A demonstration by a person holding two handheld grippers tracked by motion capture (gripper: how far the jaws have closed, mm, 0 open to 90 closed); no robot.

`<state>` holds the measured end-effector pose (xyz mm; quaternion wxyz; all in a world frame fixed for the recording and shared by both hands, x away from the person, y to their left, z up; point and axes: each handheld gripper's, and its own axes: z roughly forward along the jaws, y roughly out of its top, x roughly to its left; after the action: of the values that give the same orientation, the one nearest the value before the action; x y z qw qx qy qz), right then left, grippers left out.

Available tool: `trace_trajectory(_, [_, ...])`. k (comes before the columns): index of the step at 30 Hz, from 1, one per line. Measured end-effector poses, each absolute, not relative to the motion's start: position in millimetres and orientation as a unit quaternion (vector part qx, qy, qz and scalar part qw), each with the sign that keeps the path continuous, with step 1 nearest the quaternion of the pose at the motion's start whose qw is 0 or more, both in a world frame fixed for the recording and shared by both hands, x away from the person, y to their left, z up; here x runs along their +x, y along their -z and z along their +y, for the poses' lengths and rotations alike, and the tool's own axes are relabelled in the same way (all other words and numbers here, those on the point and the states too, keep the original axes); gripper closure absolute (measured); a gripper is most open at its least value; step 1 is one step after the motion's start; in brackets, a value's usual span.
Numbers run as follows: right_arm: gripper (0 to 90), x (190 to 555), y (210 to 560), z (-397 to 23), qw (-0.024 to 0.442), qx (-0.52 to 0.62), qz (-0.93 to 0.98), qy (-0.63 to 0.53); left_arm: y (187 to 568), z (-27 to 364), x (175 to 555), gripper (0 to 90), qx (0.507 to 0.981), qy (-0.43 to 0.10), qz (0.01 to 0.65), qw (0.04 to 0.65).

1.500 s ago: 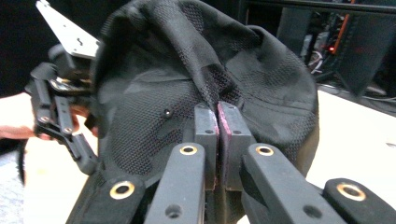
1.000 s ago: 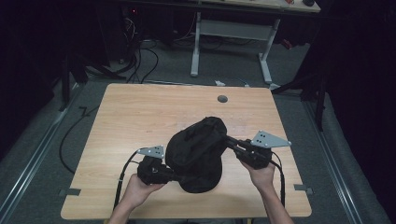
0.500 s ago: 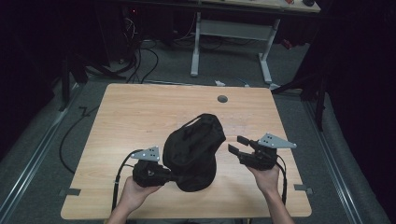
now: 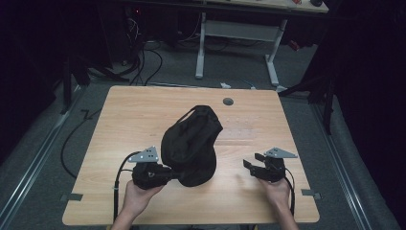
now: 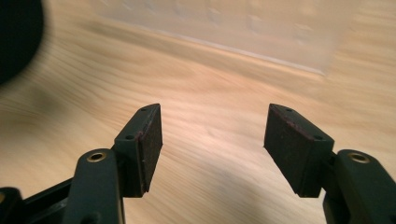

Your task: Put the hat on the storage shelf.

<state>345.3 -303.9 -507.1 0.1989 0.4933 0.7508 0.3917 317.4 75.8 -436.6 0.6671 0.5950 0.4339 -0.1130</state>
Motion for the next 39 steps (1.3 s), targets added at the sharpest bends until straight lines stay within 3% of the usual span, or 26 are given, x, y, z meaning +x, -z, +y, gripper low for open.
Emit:
trace_trajectory(9, [38.3, 344.1, 529.7, -303.3, 0.238, 0.510, 0.762, -0.319, 426.0, 78.4, 326.5, 85.9, 0.573, 0.073, 0.448, 0.683])
trace_trajectory(26, [34.9, 344.7, 530.8, -304.4, 0.234, 0.523, 0.755, -0.319, 411.7, 79.1, 358.9, 85.9, 0.552, -0.002, 0.475, 0.685])
trace_trajectory(39, [34.5, 344.3, 530.8, -304.1, 0.232, 0.522, 0.756, -0.319, 408.7, 75.4, 377.7, 85.8, 0.562, -0.051, 0.484, 0.669])
